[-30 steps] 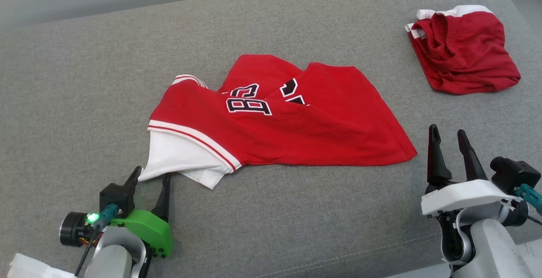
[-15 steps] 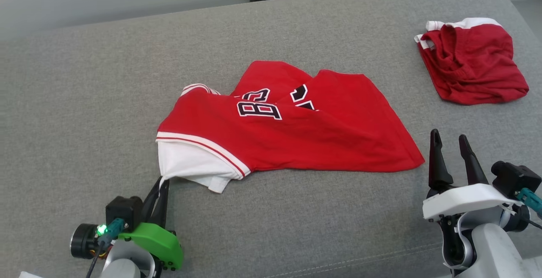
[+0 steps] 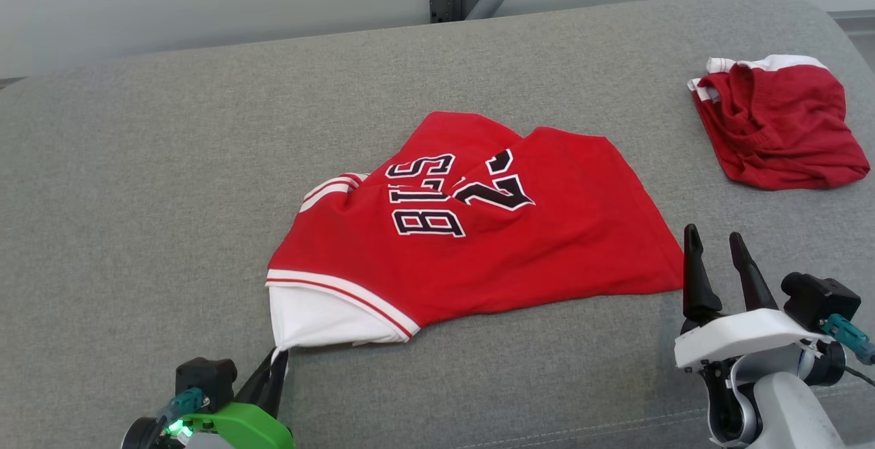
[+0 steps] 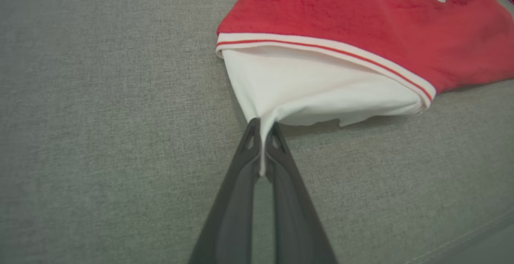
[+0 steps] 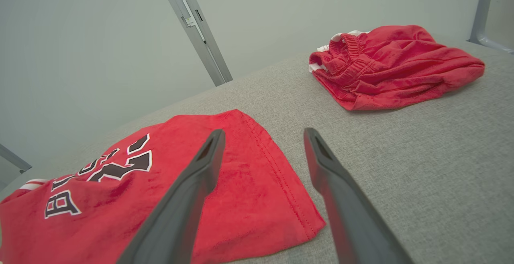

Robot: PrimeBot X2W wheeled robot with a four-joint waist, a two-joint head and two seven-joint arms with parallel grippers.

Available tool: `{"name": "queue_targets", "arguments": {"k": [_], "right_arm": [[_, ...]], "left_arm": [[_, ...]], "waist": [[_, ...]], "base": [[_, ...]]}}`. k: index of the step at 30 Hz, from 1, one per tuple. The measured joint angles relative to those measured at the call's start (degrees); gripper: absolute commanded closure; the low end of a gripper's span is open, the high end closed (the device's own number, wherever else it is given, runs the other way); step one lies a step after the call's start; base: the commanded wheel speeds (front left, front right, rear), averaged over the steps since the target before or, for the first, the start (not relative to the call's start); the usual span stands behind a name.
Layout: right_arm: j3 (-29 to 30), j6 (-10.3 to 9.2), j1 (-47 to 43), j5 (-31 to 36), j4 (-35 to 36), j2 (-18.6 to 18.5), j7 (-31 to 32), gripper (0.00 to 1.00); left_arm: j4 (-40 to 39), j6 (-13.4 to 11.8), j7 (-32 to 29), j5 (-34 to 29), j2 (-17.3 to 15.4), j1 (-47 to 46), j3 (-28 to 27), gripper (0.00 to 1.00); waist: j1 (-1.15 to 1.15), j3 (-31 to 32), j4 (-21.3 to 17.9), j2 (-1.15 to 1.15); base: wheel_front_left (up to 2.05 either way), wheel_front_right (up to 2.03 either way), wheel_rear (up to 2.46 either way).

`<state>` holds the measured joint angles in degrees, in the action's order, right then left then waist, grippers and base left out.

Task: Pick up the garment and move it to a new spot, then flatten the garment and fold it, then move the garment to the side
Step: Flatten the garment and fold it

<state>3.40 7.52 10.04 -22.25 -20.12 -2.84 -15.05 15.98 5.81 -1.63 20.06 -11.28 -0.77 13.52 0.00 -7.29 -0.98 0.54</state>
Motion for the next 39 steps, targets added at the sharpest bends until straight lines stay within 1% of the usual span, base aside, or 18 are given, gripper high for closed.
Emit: {"name": "queue_targets", "arguments": {"k": [1, 2, 3, 4, 5, 6, 8, 9, 12, 18, 22, 26, 30, 33, 35, 37, 39], "right_arm": [[-0.2, 0.0, 0.0, -0.2, -0.1, 0.0, 0.0, 0.0], [-0.5, 0.0, 0.0, -0.3, -0.2, 0.0, 0.0, 0.0], [-0.6, 0.0, 0.0, -0.3, -0.3, 0.0, 0.0, 0.0], [-0.8, 0.0, 0.0, -0.3, -0.4, 0.0, 0.0, 0.0], [-0.8, 0.01, 0.1, -0.3, -0.5, 0.0, 0.0, 0.0], [-0.8, 0.0, 0.1, -0.3, -0.6, 0.0, 0.0, 0.0], [-0.7, 0.0, 0.1, -0.3, -0.7, 0.0, 0.0, 0.0], [-0.7, 0.0, 0.1, -0.3, -0.7, 0.0, 0.0, 0.0], [-0.3, 0.0, 0.1, -0.3, -0.7, 0.0, 0.0, 0.0], [0.3, 0.0, 0.0, -0.2, -0.7, 0.0, 0.0, 0.0], [0.6, 0.0, -0.1, -0.2, -0.6, 0.0, 0.0, 0.0], [0.5, 0.0, -0.1, -0.2, -0.4, 0.0, 0.0, 0.0], [0.4, 0.01, -0.1, 0.0, -0.3, 0.0, 0.0, 0.0], [0.2, 0.0, 0.0, 0.2, -0.2, 0.0, 0.0, 0.0], [0.0, 0.01, 0.1, 0.2, -0.1, 0.0, 0.1, 0.0], [-0.3, 0.0, 0.3, 0.2, 0.0, 0.0, 0.1, 0.0], [-0.7, 0.0, 0.7, 0.2, 0.1, 0.0, 0.3, 0.0]], "left_arm": [[0.2, 0.0, -0.2, 0.6, 0.1, 0.0, 0.0, 0.96], [0.8, 0.0, -0.8, 0.6, 0.1, -0.2, 0.0, 0.7], [1.6, 0.0, -0.9, 0.6, 0.0, -0.5, 0.0, 0.58], [2.5, 0.0, -1.3, 0.8, 0.1, -0.8, -0.1, 0.51], [3.4, 0.0, -1.3, 1.1, 0.1, -1.4, -0.1, 0.38], [4.3, 0.0, -1.2, 1.2, 0.1, -2.0, -0.2, 0.38], [6.4, 0.1, -0.7, 1.3, 0.1, -3.4, -0.3, 0.05], [7.3, 0.0, -0.4, 1.2, 0.0, -3.9, -0.3, 0.0], [9.3, 0.0, 1.2, 1.5, -0.1, -5.3, -0.7, 0.0], [9.4, -0.3, 2.6, 1.4, -1.0, -5.5, -1.1, 0.0], [8.4, -0.4, 3.4, 1.4, -1.3, -5.3, -1.3, 0.0], [6.3, -1.5, 4.3, 1.6, -2.1, -5.0, -2.3, 0.0], [4.0, -2.1, 4.6, 2.1, -2.4, -5.4, -3.1, 0.0], [3.3, -2.2, 4.1, 1.5, -3.0, -7.9, -2.5, 0.0], [3.7, -1.7, 2.7, 1.5, -2.5, -10.0, -1.3, 0.0], [5.5, -1.0, 0.7, 2.0, -1.6, -11.9, 0.1, 0.0], [8.2, -0.7, -0.7, 1.9, -1.6, -13.6, 1.1, 0.0]], "waist": [[0.0, 0.0, -0.1, 0.0], [0.0, 0.0, -0.3, 0.0], [0.0, 0.0, -0.5, 0.0], [0.0, 0.0, -0.7, 0.0], [0.0, 0.0, -0.9, 0.0], [0.0, 0.0, -1.1, 0.0], [0.0, 0.0, -1.6, 0.0], [0.0, 0.0, -1.8, 0.0], [0.0, 0.2, -2.4, 0.0], [0.0, 0.4, -2.3, 0.0], [0.0, 0.6, -1.8, 0.0], [0.0, 0.5, -1.5, 0.0], [0.0, 0.3, -1.6, 0.0], [0.0, -0.1, -1.9, 0.0], [0.0, -0.4, -2.1, 0.0], [0.0, -0.7, -2.5, 0.0], [0.0, -1.1, -2.9, 0.0]], "base": [[0.0, 0.0, 0.0], [0.0, 0.0, 0.0], [0.0, 0.0, 0.0], [0.0, 0.0, 0.0], [0.0, 0.0, 0.0], [0.0, 0.0, 0.0], [0.0, 0.0, 0.0], [0.0, 0.0, 0.0], [0.0, 0.0, 0.0], [0.0, 0.0, 0.0], [0.0, 0.0, 0.0], [0.0, 0.0, 0.0], [0.0, 0.0, 0.0], [0.0, 0.0, 0.0], [0.0, 0.0, 0.0], [0.0, 0.0, 0.0], [0.0, 0.0, 0.0]]}}
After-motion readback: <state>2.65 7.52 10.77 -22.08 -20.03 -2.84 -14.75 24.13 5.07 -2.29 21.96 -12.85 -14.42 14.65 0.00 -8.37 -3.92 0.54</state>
